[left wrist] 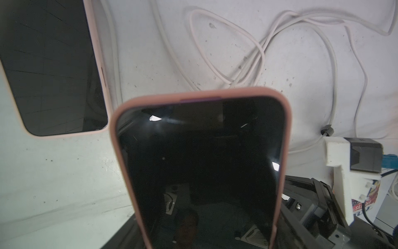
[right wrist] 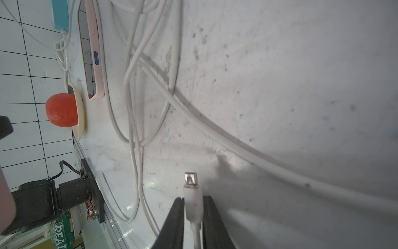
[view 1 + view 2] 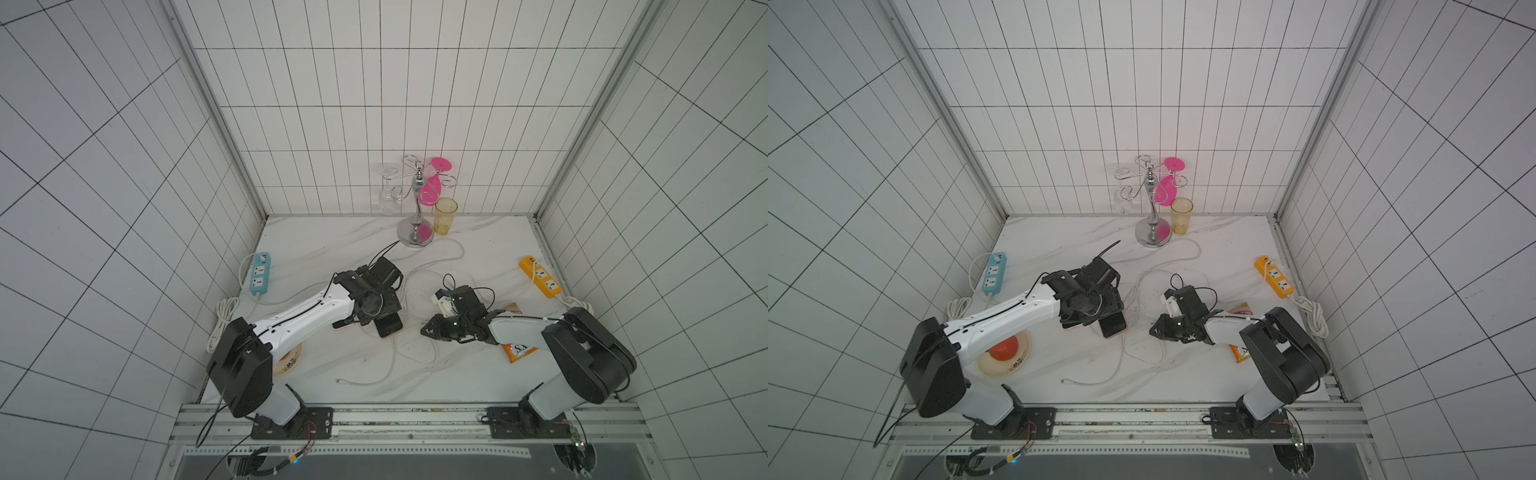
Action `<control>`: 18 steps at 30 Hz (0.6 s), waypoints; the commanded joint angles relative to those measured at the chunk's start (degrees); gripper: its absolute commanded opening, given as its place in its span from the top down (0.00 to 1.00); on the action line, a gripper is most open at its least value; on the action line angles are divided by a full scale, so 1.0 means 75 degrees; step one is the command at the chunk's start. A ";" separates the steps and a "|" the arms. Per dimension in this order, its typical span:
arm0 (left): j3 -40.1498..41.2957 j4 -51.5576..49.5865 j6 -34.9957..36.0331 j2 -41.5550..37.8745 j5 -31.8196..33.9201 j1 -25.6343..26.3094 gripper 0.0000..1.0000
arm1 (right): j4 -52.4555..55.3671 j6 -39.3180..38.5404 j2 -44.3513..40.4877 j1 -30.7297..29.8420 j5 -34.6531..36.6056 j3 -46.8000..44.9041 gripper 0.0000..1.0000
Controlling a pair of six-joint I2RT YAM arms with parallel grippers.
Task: Plug the charging cable into the phone
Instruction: Insert the charging cable into the phone.
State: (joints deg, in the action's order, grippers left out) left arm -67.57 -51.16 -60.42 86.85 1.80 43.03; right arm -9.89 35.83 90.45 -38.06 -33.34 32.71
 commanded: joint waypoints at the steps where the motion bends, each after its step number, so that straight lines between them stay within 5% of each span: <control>1: -0.0017 0.0284 0.0053 -0.0261 -0.0018 0.0029 1.00 | -0.0018 -0.0005 0.0256 0.0114 -0.0043 0.0000 0.79; 18: -0.0059 0.0265 0.0062 -0.0268 -0.0019 0.0067 1.00 | -0.0490 -0.0332 -0.0253 0.0281 -0.0158 -0.0446 0.99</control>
State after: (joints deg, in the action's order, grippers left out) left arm -67.57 -51.16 -60.42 86.85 1.61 43.24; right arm -13.89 35.31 90.85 -36.51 -35.09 30.76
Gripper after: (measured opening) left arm 0.745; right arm 0.099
